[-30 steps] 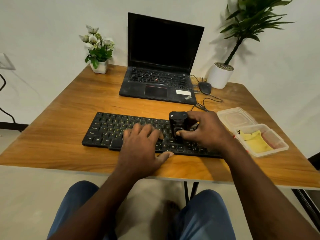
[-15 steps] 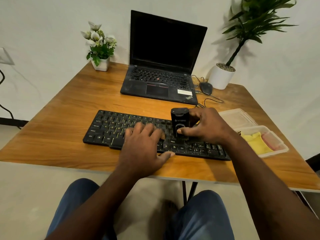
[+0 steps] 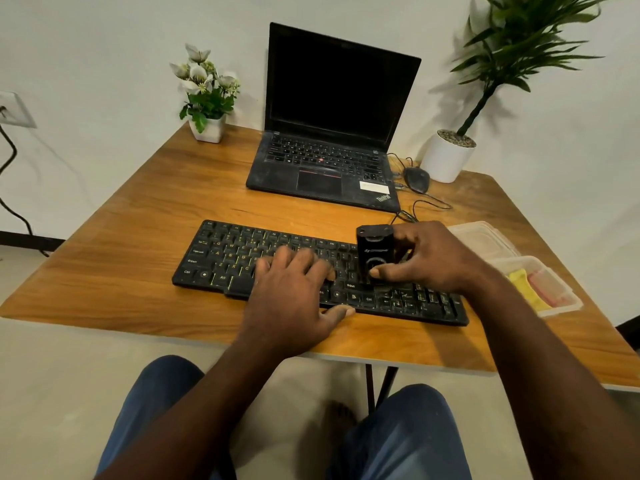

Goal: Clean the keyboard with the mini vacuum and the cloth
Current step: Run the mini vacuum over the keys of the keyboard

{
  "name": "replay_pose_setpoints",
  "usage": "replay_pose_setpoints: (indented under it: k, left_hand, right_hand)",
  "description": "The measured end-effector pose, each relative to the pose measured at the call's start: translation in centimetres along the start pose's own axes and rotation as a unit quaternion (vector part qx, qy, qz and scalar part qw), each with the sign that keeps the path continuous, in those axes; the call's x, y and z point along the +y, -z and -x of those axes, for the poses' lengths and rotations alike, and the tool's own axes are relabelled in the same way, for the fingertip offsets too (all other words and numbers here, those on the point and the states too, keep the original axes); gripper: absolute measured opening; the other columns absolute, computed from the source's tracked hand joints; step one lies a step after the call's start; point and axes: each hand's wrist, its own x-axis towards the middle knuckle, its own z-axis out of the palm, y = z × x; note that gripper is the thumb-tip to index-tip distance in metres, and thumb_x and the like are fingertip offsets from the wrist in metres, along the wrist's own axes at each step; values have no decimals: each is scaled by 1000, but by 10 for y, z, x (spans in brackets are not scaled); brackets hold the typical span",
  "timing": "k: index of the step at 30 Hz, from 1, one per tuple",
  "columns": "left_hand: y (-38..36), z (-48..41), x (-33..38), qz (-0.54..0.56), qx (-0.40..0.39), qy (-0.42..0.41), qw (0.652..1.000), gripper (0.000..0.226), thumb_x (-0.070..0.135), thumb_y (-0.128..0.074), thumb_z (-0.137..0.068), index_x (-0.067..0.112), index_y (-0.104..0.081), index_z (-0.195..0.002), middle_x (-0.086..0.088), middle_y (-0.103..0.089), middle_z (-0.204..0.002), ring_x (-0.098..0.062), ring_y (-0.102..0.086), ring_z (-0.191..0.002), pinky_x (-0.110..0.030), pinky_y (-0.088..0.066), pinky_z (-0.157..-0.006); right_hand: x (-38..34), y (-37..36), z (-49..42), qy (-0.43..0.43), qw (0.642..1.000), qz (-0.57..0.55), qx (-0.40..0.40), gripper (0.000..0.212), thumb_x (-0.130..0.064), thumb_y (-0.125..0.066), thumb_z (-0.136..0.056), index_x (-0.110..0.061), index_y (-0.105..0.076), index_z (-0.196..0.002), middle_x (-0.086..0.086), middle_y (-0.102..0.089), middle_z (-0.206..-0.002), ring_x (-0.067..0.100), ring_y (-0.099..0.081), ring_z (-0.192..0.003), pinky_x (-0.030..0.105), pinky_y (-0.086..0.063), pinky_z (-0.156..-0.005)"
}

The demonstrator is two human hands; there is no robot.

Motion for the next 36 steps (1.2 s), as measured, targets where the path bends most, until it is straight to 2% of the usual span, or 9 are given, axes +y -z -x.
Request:
replay_pose_setpoints:
  k: [4, 9, 14, 18, 20, 22, 26, 31, 36]
  left_hand:
    - [-1, 0, 0, 5, 6, -3, 1000, 65, 85, -43, -78, 36, -59, -118, 9, -54, -117, -17, -43, -112, -43, -38, -94]
    - [-1, 1, 0, 8, 8, -3, 1000, 63, 84, -45, -79, 36, -58, -118, 9, -54, -118, -17, -43, -113, -44, -38, -95]
    - [2, 1, 1, 4, 6, 1, 1000, 65, 84, -45, -79, 35, -59, -119, 8, -54, -119, -18, -43, -114, -44, -38, -95]
    - [3, 2, 2, 9, 7, 2, 1000, 65, 84, -44, -78, 36, -59, -119, 8, -54, -118, -17, -43, -114, -43, -38, -95]
    - [2, 2, 2, 7, 6, 3, 1000, 65, 84, -43, -78, 36, -58, -120, 9, -54, -119, -17, -42, -114, -43, -37, -96]
    - [2, 1, 2, 6, 5, 2, 1000, 65, 84, -43, -79, 36, -58, -121, 9, -54, -120, -17, -42, -115, -43, -37, -96]
    - [2, 2, 2, 9, 3, 4, 1000, 64, 84, -45, -79, 38, -57, -121, 9, -54, -121, -17, -42, -116, -43, -36, -97]
    - [2, 1, 2, 3, 3, 3, 1000, 64, 84, -44, -79, 37, -58, -121, 9, -54, -121, -17, -42, -117, -43, -36, -97]
    - [3, 1, 3, 4, 2, 1, 1000, 65, 84, -43, -79, 37, -57, -121, 9, -53, -122, -17, -42, -116, -43, -36, -97]
  right_hand:
    - [3, 32, 5, -44, 995, 87, -21, 29, -24, -90, -76, -37, -70, -92, -12, -74, -85, 3, -70, -77, 20, -49, -64]
    - [-9, 18, -2, 8, 998, 31, 50, 41, -28, -91, -76, -30, -71, -112, -16, -73, -93, -4, -69, -83, 10, -49, -61]
    - [-20, -6, -23, 37, 997, 70, 17, 50, -33, -90, -77, -26, -73, -123, -12, -77, -105, 3, -71, -93, 27, -60, -79]
    - [-19, -7, -32, 26, 989, 97, 106, 45, -32, -88, -78, -26, -72, -119, -13, -73, -98, 5, -69, -85, 18, -52, -64]
    - [-16, -4, -30, 18, 997, 29, 65, 41, -27, -89, -77, -26, -73, -115, -13, -74, -95, 1, -71, -81, 17, -54, -62]
    - [-15, -5, -28, 16, 999, 26, 24, 43, -27, -90, -76, -23, -74, -116, -12, -76, -98, 3, -73, -84, 26, -62, -69]
    - [-12, -7, -34, -2, 985, 117, 127, 50, -35, -88, -78, -25, -71, -124, -9, -74, -103, 10, -70, -92, 30, -61, -76]
    - [-7, -12, -32, -8, 998, -1, 60, 41, -30, -89, -78, -27, -72, -115, -10, -75, -98, 9, -73, -87, 18, -54, -63]
    - [-6, -10, -36, 8, 979, 116, 166, 52, -39, -87, -79, -25, -71, -126, -8, -76, -108, 10, -70, -93, 28, -59, -75]
